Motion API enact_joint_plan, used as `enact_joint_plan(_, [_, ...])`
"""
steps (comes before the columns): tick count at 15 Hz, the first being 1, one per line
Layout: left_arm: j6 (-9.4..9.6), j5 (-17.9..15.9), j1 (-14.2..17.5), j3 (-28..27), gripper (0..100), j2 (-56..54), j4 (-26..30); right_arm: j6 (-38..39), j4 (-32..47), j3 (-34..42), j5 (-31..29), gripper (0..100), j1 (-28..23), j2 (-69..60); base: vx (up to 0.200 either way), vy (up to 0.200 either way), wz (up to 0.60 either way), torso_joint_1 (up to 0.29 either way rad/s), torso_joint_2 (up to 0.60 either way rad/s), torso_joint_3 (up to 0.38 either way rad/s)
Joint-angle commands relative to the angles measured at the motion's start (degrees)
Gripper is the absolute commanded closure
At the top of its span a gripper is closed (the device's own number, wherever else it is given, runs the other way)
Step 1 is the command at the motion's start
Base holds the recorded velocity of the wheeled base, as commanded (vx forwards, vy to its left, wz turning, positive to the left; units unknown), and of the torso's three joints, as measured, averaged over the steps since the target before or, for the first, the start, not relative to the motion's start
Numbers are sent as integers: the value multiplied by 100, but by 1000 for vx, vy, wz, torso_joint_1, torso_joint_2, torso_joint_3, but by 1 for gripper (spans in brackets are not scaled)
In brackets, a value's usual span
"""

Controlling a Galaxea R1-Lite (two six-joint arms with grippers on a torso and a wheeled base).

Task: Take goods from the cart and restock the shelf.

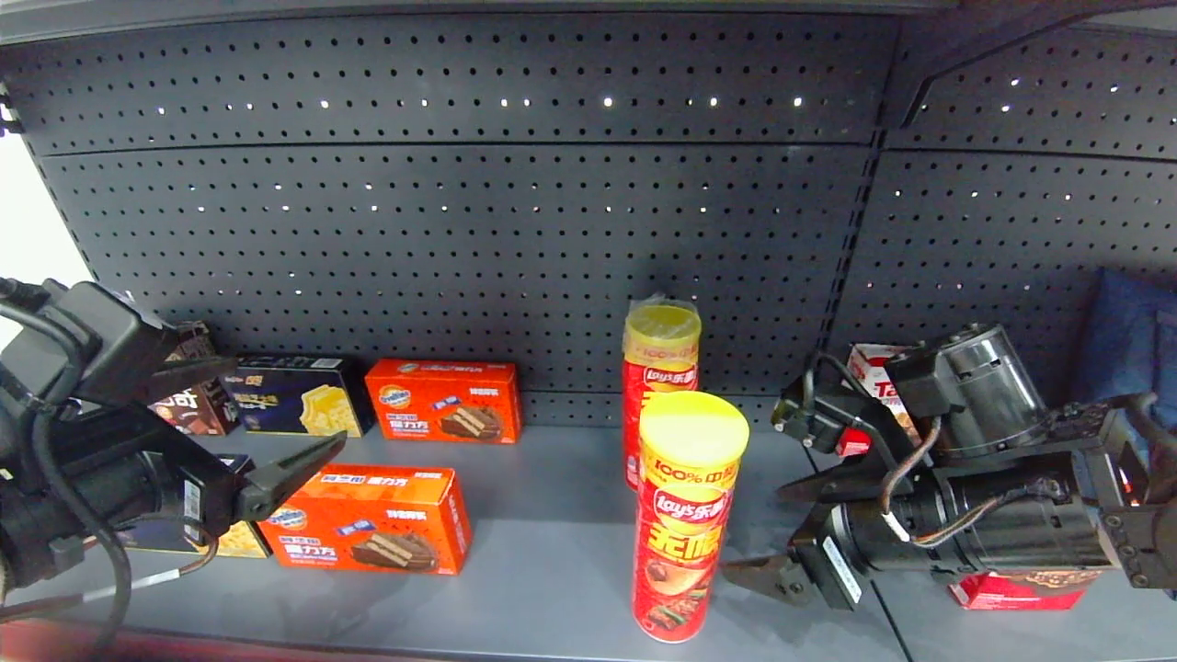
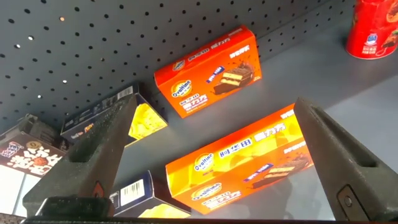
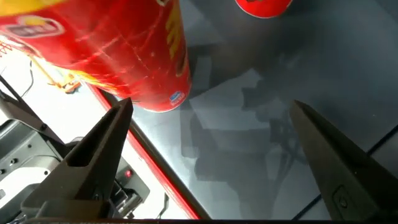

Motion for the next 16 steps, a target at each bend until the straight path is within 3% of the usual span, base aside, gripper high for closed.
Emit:
enact_joint_plan(1, [-1,1,-2,7,0,11,-3,-2,0,16,4,0,-51,-39,0,0,0,0,0,0])
enact_joint_plan(12, [-10,1,7,86,0,20,-12,-10,0,-195,4,0,-113,286,0,0,0,0,0,0])
enact_joint_plan(16, [-124,1,7,95,0,11,-12,-10,0,-160,4,0,-104,277,0,0,0,0,0,0])
